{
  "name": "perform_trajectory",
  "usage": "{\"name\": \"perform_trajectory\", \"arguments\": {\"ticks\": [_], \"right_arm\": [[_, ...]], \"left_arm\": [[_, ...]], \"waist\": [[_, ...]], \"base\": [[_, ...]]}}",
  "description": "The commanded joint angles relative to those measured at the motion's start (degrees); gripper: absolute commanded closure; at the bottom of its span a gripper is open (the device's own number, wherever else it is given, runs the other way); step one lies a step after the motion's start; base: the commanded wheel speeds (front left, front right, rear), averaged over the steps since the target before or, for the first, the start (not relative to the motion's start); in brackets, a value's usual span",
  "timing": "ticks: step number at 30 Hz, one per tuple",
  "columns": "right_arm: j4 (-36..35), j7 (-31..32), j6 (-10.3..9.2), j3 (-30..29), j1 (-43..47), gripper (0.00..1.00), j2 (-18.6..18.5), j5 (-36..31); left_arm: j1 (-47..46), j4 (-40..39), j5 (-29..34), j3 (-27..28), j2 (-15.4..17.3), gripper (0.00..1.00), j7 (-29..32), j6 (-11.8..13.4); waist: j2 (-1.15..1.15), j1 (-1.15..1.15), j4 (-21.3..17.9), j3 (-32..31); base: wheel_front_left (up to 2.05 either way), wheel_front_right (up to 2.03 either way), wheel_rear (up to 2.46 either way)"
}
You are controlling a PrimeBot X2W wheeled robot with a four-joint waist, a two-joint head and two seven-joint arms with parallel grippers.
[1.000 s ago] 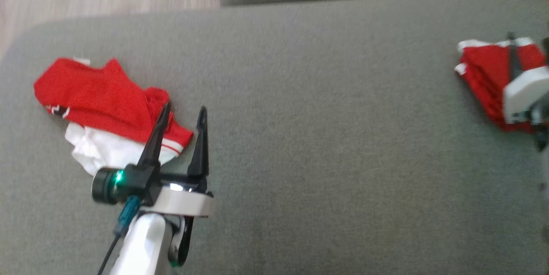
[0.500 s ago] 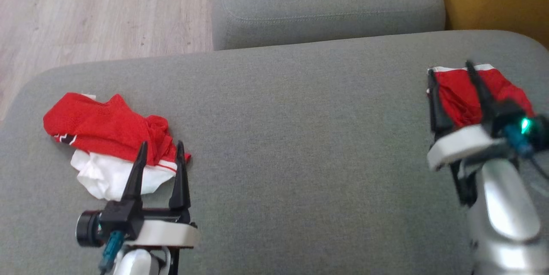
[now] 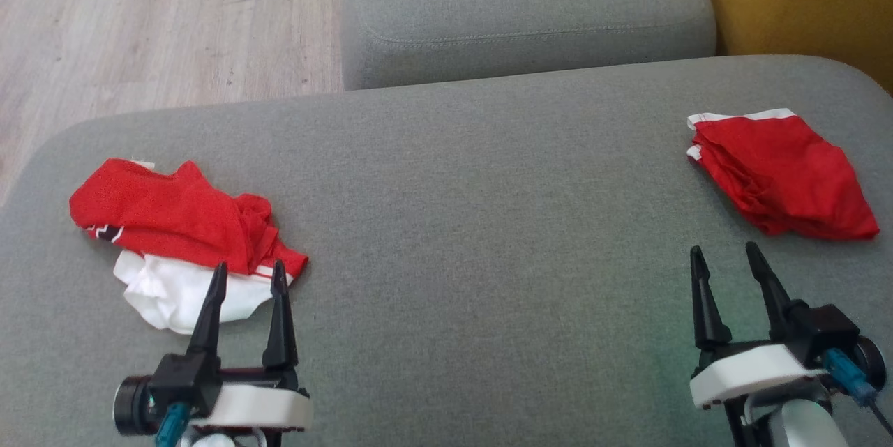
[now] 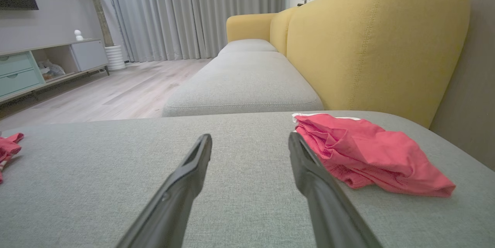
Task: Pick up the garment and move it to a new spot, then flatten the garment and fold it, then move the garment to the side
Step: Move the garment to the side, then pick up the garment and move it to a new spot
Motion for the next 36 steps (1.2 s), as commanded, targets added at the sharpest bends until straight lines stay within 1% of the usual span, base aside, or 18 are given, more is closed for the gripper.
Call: {"name": "perform_trajectory", "arguments": {"ticks": [1,13,17,20,24,31,36], "right_arm": [[-2.77,-0.70,-0.05,1.66,-1.48,0.00,-0.14,0.44],[-5.64,-0.78,-0.05,2.60,0.29,0.00,-0.13,2.05],[-5.50,-0.78,-0.05,3.13,0.56,0.00,-0.13,2.34],[-5.52,-0.78,-0.05,4.35,0.98,0.00,-0.13,2.91],[-5.37,-0.78,-0.05,5.54,1.64,0.00,-0.13,3.11],[-5.30,-0.78,-0.05,8.48,2.17,0.00,-0.13,4.66],[-5.18,-0.78,-0.05,10.34,2.75,0.00,-0.13,5.60]], "left_arm": [[-1.32,-1.97,-0.59,2.37,0.10,0.00,-0.46,-0.22],[-1.31,-1.60,-0.94,2.58,0.02,0.00,-0.46,-0.72],[-1.57,-1.34,-0.98,2.03,0.02,0.00,-0.46,-0.76],[-2.01,-0.58,-1.10,1.21,0.01,0.00,-0.46,-0.67],[-2.35,0.10,-1.11,0.57,0.01,0.00,-0.46,-0.01],[-1.70,0.46,0.13,2.35,0.10,0.00,-0.46,0.00],[-0.96,0.26,0.72,3.52,0.14,0.00,-0.46,-0.33]], "waist": [[0.00,0.00,-0.03,0.12],[0.00,0.00,0.19,0.20],[0.00,0.00,1.15,0.02],[0.00,0.00,3.22,-0.35],[0.00,0.00,7.22,-1.16],[0.00,0.00,13.85,-2.40],[0.00,0.00,17.52,-3.15]], "base": [[0.00,0.00,0.00],[0.00,0.00,0.00],[0.00,0.00,0.00],[0.00,0.00,0.00],[0.00,0.00,0.00],[0.00,0.00,0.00],[0.00,0.00,0.00]]}}
